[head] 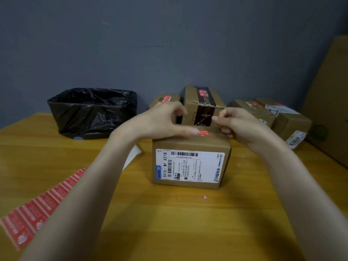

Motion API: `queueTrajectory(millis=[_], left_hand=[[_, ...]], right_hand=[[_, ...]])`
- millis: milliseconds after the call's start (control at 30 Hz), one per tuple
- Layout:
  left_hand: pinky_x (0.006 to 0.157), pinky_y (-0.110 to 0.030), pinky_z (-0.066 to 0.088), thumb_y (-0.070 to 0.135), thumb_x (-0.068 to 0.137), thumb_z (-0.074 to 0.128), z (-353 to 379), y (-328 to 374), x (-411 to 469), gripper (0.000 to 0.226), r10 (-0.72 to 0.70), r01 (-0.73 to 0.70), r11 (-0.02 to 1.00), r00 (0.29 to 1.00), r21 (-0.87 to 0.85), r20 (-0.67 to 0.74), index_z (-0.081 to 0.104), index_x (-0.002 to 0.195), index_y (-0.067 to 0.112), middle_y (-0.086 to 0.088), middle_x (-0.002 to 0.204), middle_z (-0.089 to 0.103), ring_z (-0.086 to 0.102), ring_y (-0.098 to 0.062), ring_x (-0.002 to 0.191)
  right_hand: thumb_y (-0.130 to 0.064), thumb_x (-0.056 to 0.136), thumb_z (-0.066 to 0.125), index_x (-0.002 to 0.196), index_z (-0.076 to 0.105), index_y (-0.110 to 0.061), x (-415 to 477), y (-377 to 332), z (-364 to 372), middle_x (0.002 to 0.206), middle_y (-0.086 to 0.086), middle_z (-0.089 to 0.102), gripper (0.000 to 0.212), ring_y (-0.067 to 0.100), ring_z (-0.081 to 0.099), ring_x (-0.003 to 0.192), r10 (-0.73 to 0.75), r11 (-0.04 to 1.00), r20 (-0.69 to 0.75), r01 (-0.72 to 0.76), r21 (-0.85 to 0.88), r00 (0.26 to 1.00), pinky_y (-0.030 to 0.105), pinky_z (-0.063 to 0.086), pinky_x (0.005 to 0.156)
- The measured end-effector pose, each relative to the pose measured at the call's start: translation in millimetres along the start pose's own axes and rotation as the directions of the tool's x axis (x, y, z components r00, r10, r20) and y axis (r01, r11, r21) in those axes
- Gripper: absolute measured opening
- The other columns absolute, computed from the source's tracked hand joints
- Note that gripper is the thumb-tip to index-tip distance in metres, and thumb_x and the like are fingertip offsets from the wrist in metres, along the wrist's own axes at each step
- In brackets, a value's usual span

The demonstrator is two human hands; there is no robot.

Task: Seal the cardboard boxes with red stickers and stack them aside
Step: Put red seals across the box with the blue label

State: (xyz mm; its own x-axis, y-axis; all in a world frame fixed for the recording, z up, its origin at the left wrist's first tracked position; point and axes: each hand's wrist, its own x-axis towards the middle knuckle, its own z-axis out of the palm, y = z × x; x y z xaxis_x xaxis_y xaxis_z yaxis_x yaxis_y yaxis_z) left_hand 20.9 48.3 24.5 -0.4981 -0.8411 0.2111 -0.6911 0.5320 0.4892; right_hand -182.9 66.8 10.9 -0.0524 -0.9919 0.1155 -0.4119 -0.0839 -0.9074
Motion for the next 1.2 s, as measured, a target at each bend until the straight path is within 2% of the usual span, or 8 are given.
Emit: queueTrajectory(millis=[100, 267, 500, 633, 767, 900, 1067, 1200], left_hand=[[0.109, -0.033, 0.024, 0.061, 0.066, 0.068, 8.4, 15.3, -1.7, 0.097, -0.005, -0.040, 0.977, 0.978, 0.211, 0.207, 0.025, 0.146, 0.026, 0.006, 0.151, 0.026, 0.021, -0.014, 0.139], [0.107, -0.034, 0.028, 0.058, 0.065, 0.073, 19.3, 11.8, 2.5, 0.107, -0.021, -0.074, 0.947, 0.957, 0.312, 0.291, 0.014, 0.148, 0.028, 0.005, 0.147, 0.029, 0.029, -0.017, 0.133], [0.099, -0.023, 0.040, 0.044, 0.054, 0.086, -5.5, -0.8, -5.7, 0.118, 0.105, -0.088, 0.990, 0.981, -0.106, 0.165, 0.012, 0.147, 0.035, 0.010, 0.141, 0.034, 0.043, -0.003, 0.119], [0.094, -0.031, 0.050, 0.041, 0.047, 0.085, -24.3, -16.1, -13.6, 0.117, 0.173, -0.123, 0.899, 0.981, -0.420, 0.084, 0.019, 0.144, 0.034, 0.009, 0.133, 0.052, 0.052, -0.006, 0.121], [0.087, -0.024, 0.051, 0.023, 0.060, 0.081, -17.4, -29.5, -16.2, 0.084, 0.222, -0.116, 0.803, 0.969, -0.584, 0.112, 0.042, 0.134, 0.017, 0.006, 0.124, 0.063, 0.057, -0.011, 0.117], [0.084, -0.024, 0.052, 0.031, 0.056, 0.085, -3.3, -36.7, -15.5, 0.070, 0.240, -0.086, 0.659, 0.966, -0.748, 0.100, 0.056, 0.118, 0.016, 0.002, 0.118, 0.067, 0.061, -0.018, 0.113], [0.087, -0.023, 0.051, 0.031, 0.054, 0.087, -0.9, -49.0, -15.3, 0.066, 0.249, -0.016, 0.643, 0.950, -0.766, 0.190, 0.064, 0.115, 0.023, -0.001, 0.122, 0.065, 0.059, -0.018, 0.116], [0.099, -0.027, 0.046, 0.042, 0.040, 0.092, -13.3, -65.8, -17.1, 0.124, 0.112, 0.104, 0.765, 0.950, -0.636, 0.291, 0.025, 0.144, 0.028, 0.008, 0.141, 0.047, 0.049, -0.008, 0.125]], right_hand=[[-0.015, 0.091, 0.057, 0.073, 0.046, -0.016, -0.5, -0.4, -3.7, 0.061, 0.000, 0.040, 0.021, 0.009, 0.037, 0.050, 0.013, 0.996, 0.020, -0.014, 0.087, 1.000, 0.021, 0.031, 0.047], [-0.012, 0.091, 0.057, 0.076, 0.048, -0.014, -1.9, -4.0, -8.1, 0.063, 0.002, 0.039, 0.017, 0.010, 0.039, 0.050, -0.013, 0.986, 0.023, 0.009, 0.164, 1.000, 0.022, 0.033, 0.047], [-0.018, 0.094, 0.052, 0.075, 0.050, -0.014, -11.5, -14.9, -28.1, 0.069, 0.001, 0.044, 0.020, 0.011, 0.042, 0.058, -0.066, 0.954, -0.195, 0.119, 0.276, 0.979, 0.025, 0.035, 0.055], [-0.051, 0.081, 0.060, 0.091, 0.058, -0.014, -15.5, -17.3, -37.3, 0.088, 0.002, 0.060, 0.038, 0.014, 0.058, 0.081, -0.139, 0.928, -0.166, 0.187, 0.322, 0.976, 0.025, 0.046, 0.073], [-0.074, 0.044, 0.074, 0.133, 0.042, -0.024, -20.8, -17.5, -39.3, 0.136, -0.002, 0.050, 0.107, 0.006, 0.051, 0.122, -0.292, 0.955, 0.172, 0.278, 0.101, 0.941, 0.028, 0.044, 0.097], [-0.031, 0.056, 0.087, 0.142, 0.018, -0.033, -23.7, -22.1, -28.4, 0.121, -0.027, 0.042, 0.111, -0.030, 0.048, 0.088, -0.241, 0.945, 0.348, 0.301, -0.127, 0.906, -0.001, 0.042, 0.070], [-0.028, 0.062, 0.082, 0.141, 0.020, -0.035, -27.7, -29.8, -23.1, 0.104, -0.031, 0.044, 0.101, -0.023, 0.053, 0.084, -0.247, 0.903, 0.264, 0.320, -0.286, 0.933, 0.004, 0.046, 0.060], [-0.039, 0.054, 0.085, 0.142, 0.016, -0.037, -29.7, -31.2, -33.2, 0.114, -0.026, 0.043, 0.112, -0.001, 0.050, 0.103, -0.191, 0.806, 0.277, 0.311, -0.504, 0.942, 0.018, 0.044, 0.085]])
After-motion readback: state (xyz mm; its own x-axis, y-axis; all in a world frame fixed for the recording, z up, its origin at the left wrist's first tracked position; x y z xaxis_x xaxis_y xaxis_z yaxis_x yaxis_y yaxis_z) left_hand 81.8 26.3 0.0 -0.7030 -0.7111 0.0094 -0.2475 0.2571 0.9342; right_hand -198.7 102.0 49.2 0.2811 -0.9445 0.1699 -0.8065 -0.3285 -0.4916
